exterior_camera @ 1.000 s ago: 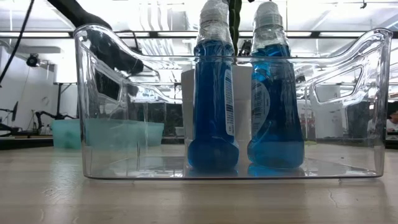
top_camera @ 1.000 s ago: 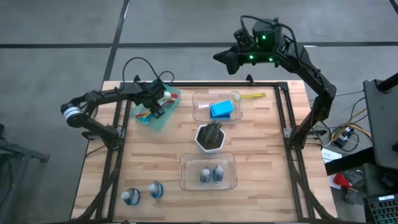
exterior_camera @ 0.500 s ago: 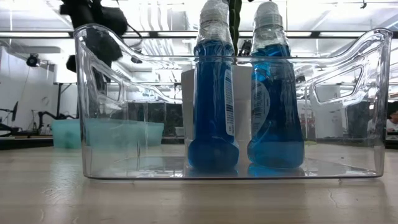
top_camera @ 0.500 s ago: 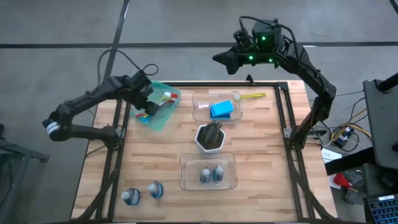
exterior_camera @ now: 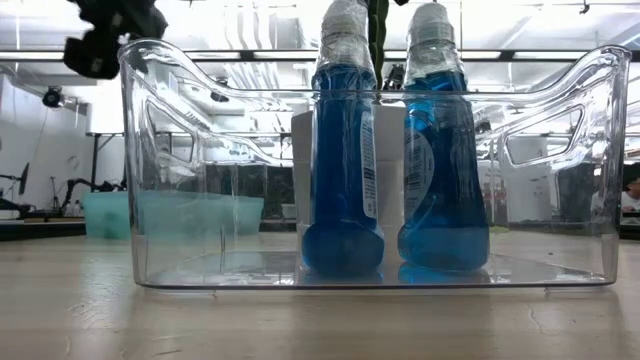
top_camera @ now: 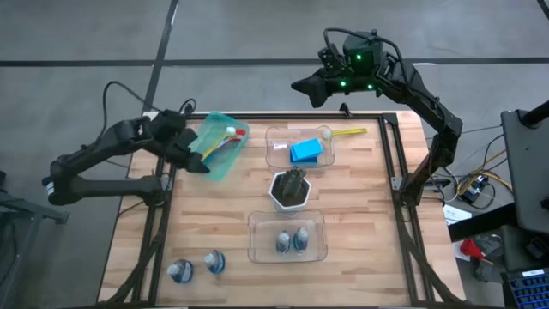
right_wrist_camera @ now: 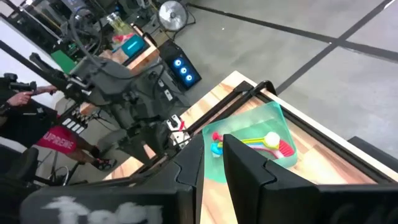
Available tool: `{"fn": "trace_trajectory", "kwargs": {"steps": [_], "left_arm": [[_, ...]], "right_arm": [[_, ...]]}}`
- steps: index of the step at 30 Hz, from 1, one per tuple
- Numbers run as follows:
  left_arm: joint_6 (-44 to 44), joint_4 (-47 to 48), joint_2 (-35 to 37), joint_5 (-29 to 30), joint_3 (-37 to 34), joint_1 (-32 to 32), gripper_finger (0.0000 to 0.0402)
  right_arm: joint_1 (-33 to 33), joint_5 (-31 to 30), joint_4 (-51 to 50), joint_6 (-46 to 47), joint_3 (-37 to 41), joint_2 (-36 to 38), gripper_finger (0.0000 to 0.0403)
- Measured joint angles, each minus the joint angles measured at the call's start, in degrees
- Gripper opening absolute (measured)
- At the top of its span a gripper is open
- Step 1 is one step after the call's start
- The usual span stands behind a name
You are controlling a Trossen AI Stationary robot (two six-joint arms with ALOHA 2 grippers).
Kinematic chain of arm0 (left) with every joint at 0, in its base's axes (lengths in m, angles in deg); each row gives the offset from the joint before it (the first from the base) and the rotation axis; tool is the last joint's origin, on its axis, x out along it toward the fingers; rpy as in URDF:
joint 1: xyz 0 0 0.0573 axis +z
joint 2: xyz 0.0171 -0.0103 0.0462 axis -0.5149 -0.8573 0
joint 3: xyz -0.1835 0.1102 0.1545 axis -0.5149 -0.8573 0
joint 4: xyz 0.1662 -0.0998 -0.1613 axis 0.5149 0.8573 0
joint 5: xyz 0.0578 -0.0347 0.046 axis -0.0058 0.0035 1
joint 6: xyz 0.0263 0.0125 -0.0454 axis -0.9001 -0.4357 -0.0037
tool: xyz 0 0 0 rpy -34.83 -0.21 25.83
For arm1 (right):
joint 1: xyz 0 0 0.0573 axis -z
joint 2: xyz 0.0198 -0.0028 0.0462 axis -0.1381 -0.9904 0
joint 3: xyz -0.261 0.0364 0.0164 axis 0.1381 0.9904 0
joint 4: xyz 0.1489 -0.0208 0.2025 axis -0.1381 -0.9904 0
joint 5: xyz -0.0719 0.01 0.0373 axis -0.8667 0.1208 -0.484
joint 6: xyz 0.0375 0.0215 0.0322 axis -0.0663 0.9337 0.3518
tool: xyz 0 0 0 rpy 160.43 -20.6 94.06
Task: Pick & Place Kitchen Sink Supplies
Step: Put the blue dishwashing liquid bottle into the bottom transparent bin
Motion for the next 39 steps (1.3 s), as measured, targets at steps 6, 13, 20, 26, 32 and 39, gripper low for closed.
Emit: {"fn": "trace_trajectory", "kwargs": {"steps": [6,13,20,26,32,39], "left_arm": [[16.7,-3.4,3.2,3.8,0.0,-10.8,0.0246],[36.7,-9.1,1.3,13.2,0.0,-30.3,0.0262],[56.1,-11.4,-5.3,21.4,0.5,-48.6,0.0261],[67.9,-11.4,-13.4,26.0,3.5,-58.6,0.0261],[70.7,-11.1,-21.3,26.0,6.8,-60.9,0.0261],[70.9,-10.8,-28.6,24.4,10.9,-61.7,0.0261]], "right_arm": [[-1.9,0.0,0.1,-0.5,0.0,0.0,0.0057],[-4.4,0.6,-2.3,-2.9,0.0,0.0,0.0057],[-6.0,0.7,-10.7,-6.9,0.0,0.0,0.0057],[-6.8,1.3,-13.6,-9.7,0.0,0.0,0.0057],[-6.7,3.1,-13.7,-12.7,0.0,0.1,0.0057],[-6.7,3.4,-13.7,-14.1,0.0,0.1,0.0057]]}}
